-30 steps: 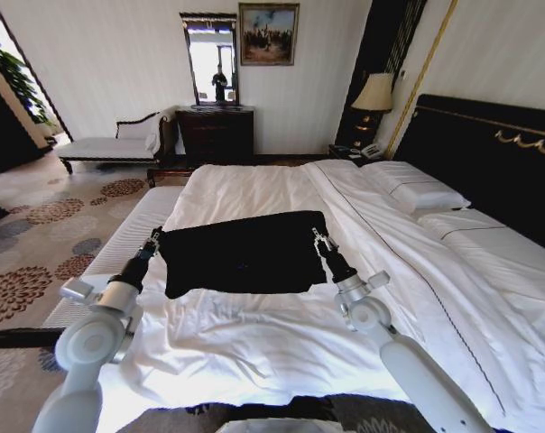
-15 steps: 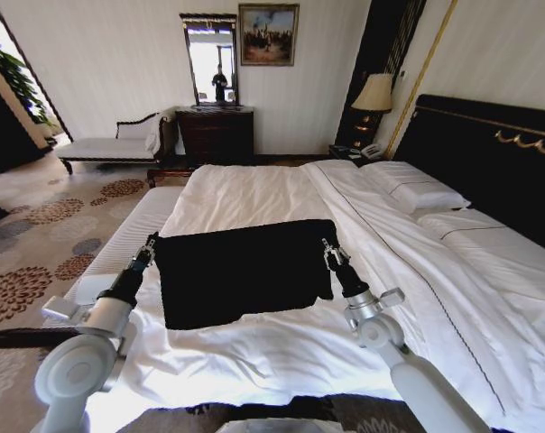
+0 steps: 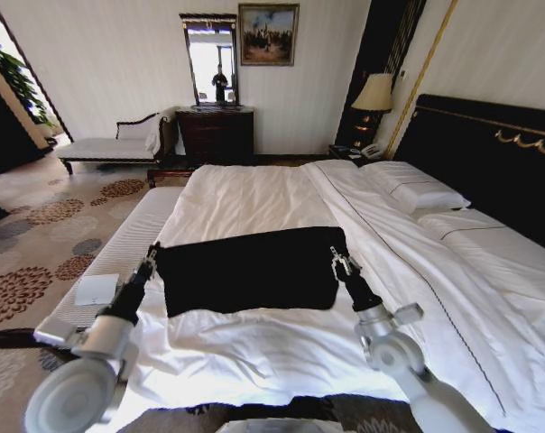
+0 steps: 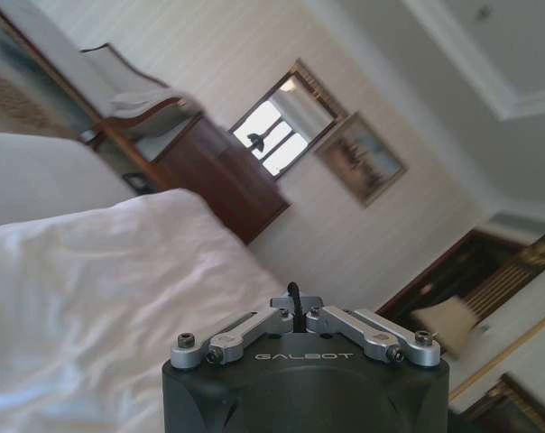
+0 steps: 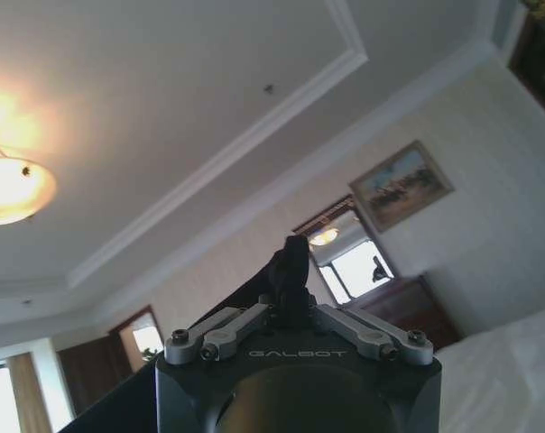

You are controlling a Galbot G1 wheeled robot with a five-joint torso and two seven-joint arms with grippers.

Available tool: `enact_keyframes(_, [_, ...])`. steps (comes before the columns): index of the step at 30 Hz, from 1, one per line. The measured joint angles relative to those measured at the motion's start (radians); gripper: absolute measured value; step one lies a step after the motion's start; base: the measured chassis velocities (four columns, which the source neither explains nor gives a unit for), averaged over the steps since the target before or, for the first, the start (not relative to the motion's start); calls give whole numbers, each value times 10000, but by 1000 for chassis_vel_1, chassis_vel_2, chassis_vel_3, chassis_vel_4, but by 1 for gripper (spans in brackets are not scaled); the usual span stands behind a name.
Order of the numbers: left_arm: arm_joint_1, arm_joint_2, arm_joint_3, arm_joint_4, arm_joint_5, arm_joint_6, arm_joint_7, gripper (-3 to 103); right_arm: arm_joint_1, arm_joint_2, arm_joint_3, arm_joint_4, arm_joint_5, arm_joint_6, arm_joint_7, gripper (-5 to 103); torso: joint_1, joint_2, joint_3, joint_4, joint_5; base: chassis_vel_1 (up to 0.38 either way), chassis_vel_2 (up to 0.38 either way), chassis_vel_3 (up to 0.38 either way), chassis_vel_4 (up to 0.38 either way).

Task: Fold the clothes on the bed.

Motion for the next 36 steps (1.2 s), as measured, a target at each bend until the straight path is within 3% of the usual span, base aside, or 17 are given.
enact_keyframes(1, [111, 116, -133, -1, -31, 194, -189, 1, -294, -27, 204, 354, -26, -211, 557, 3, 0, 0, 0, 0, 1, 0, 0, 0, 0])
enact_keyframes(2, [111, 116, -133, -1, -31, 194, -189, 1, -294, -27, 204, 354, -26, -211, 557, 3, 0, 0, 0, 0, 1, 0, 0, 0, 0])
enact_keyframes(5, [-37, 491, -350, -3, -337, 741, -787, 1, -521, -129, 485, 1038, -32, -1002, 2261, 3, -1, 1, -1, -2, -2, 0, 0, 0, 0])
enact_keyframes(6, [-37, 491, -350, -3, -337, 741, -787, 1, -521, -129, 485, 1038, -32, -1002, 2261, 3, -1, 1, -1, -2, -2, 0, 0, 0, 0])
enact_keyframes(8, [-708, 854, -220, -3, -460, 1156, -1179, 1, 235, -270, 38, 1014, 267, -1978, 4269, 3, -1, 1, 0, -4, -2, 0, 0, 0, 0])
enact_keyframes(9, [-1000, 972, -90, -1, -379, 1288, -1224, 1, 677, -294, -247, 734, 401, -2280, 4819, 3, 0, 0, 1, -1, 1, 0, 0, 0, 0])
enact_keyframes(11, [-1269, 1060, 100, 25, -202, 1417, -1229, 1, 1175, -305, -613, 273, 506, -2522, 5111, 3, 1, -1, 3, 1, 4, 0, 0, 0, 0])
enact_keyframes(12, [-2238, 1260, 847, 1505, 623, 1609, -990, 1, 2721, -221, -2015, -1847, 812, -2942, 4907, 3, 2, -1, 3, -1, 4, 0, 0, 0, 0])
enact_keyframes(13, [-2614, 1297, 1130, 2347, 914, 1601, -900, 1, 3306, -131, -2550, -2693, 954, -2992, 4692, 3, 2, -1, 3, -3, 6, 0, 0, 0, 0])
enact_keyframes(14, [-2614, 1297, 1130, 2347, 914, 1601, -900, 1, 3306, -131, -2550, -2693, 954, -2992, 4692, 3, 2, -1, 3, -3, 6, 0, 0, 0, 0])
enact_keyframes(18, [-4966, 1191, 2566, 6172, 1786, 933, -416, 1, 5745, 681, -4592, -6499, 893, -2557, 3514, 3, 5, -4, 5, 5, 4, 0, 0, 0, 0])
enact_keyframes(19, [-4966, 1191, 2566, 6172, 1786, 933, -416, 1, 5745, 681, -4592, -6499, 893, -2557, 3514, 3, 5, -4, 5, 5, 4, 0, 0, 0, 0])
enact_keyframes(21, [-6142, 912, 3213, 8107, 2078, 342, 72, 1, 6627, 1311, -5118, -8116, 719, -2236, 2830, 3, 10, -6, 8, -1, -4, 0, 0, 0, 0])
enact_keyframes(22, [-6142, 912, 3213, 8107, 2078, 342, 72, 1, 6627, 1311, -5118, -8116, 719, -2236, 2830, 3, 10, -6, 8, -1, -4, 0, 0, 0, 0])
enact_keyframes(25, [-7336, 365, 3715, 10117, 2179, -405, 946, 1, 7488, 2167, -5346, -9572, 135, -1462, 1739, 3, 9, -6, 6, -3, 1, 0, 0, 0, 0])
enact_keyframes(30, [-7764, -224, 3783, 11127, 2071, -973, 1820, 1, 7974, 2628, -5048, -10506, -77, -900, 808, 3, 4, -5, 3, 2, 1, 0, 0, 0, 0])
enact_keyframes(36, [-7776, -638, 3557, 11226, 1633, -1196, 1985, 1, 8372, 2621, -4671, -11050, -97, -591, 226, 3, 3, -3, 3, 0, 3, 0, 0, 0, 0])
